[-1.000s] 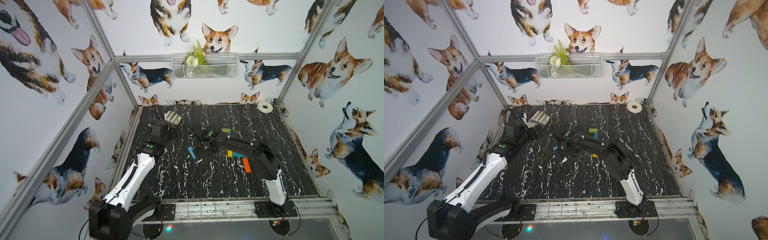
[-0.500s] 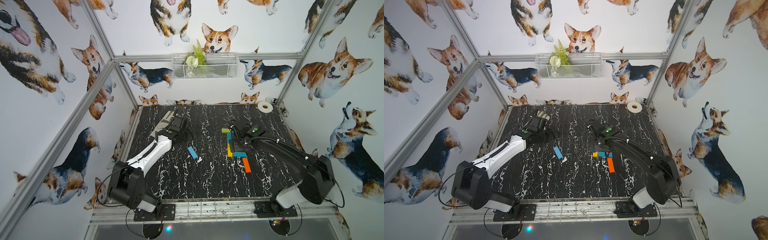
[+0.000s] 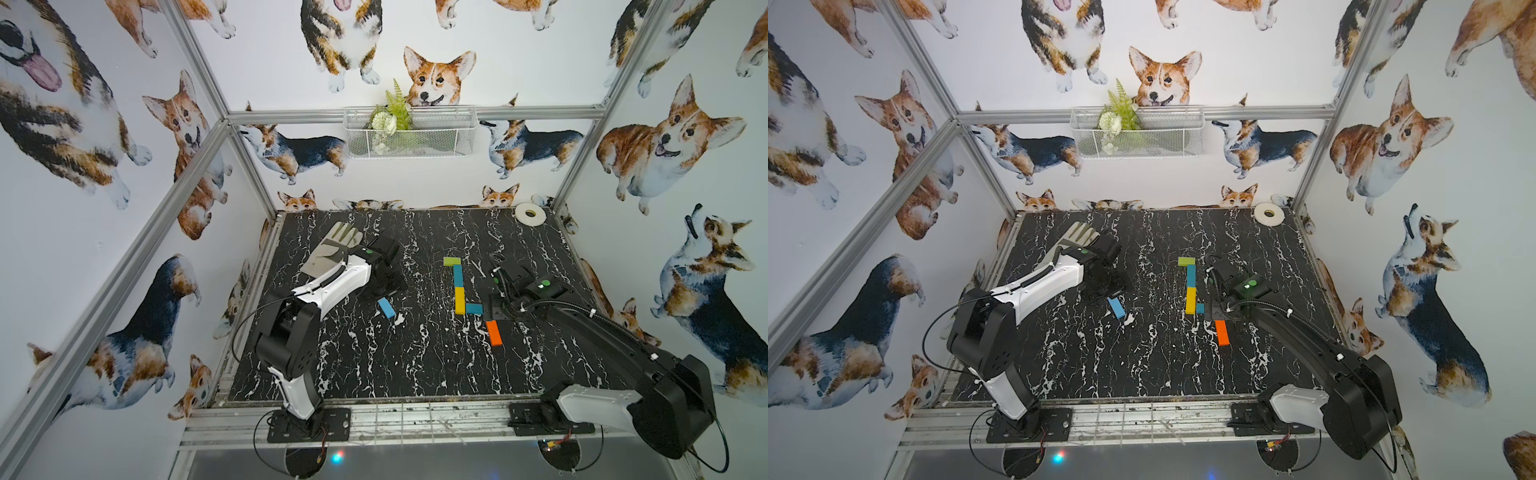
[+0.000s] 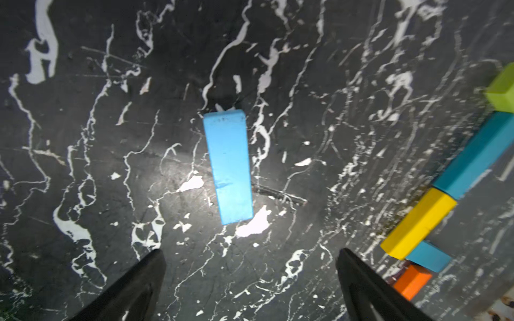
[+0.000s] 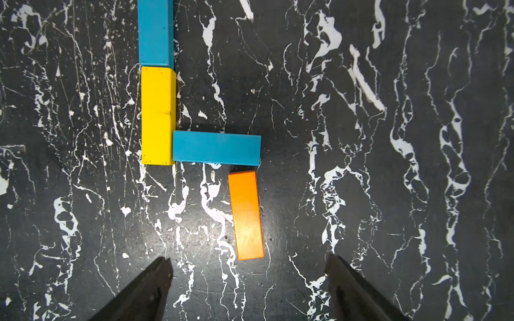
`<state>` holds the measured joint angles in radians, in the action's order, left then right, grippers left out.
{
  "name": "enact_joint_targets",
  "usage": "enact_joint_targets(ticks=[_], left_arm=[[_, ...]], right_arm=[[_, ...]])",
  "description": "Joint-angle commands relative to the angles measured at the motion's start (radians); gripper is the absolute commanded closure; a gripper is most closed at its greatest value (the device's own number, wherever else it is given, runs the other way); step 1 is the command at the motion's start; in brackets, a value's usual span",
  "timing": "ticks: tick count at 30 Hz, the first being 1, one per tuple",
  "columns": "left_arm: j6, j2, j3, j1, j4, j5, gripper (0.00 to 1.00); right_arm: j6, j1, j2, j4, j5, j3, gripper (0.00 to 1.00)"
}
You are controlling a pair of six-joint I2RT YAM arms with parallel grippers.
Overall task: Assemble a giraffe with building blocks
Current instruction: Pick up the building block from the center of the board.
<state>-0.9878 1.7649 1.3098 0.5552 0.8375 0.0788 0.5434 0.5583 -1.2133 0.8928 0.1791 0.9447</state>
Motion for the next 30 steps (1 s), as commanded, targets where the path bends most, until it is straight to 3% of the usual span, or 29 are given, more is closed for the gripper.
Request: enact_joint_targets(ticks=[1, 18, 26, 30], left_arm=[[-0.052, 0.024, -0.02, 0.023, 0.02, -0.017, 0.01], [-0.068, 0.166, 0.003, 0.032, -0.062, -0.036, 0.08], [-0.06, 0.151, -0.011, 0.032, -0.075, -0.051, 0.34], [-0.054, 0.149, -0.01, 0.032, -0.071, -0.054, 0.36]], right_arm=[[-0.015, -0.016, 0.018, -0.033, -0.025, -0.026, 0.09], [-0.043, -0.068, 0.074, -0.069, -0.035, -0.119, 0.11], [-0.048, -0.073, 0.078, -0.081, -0.038, -0.124, 0.12], [-0.048, -0.074, 0.084, -0.087, -0.039, -0.132, 0.12]])
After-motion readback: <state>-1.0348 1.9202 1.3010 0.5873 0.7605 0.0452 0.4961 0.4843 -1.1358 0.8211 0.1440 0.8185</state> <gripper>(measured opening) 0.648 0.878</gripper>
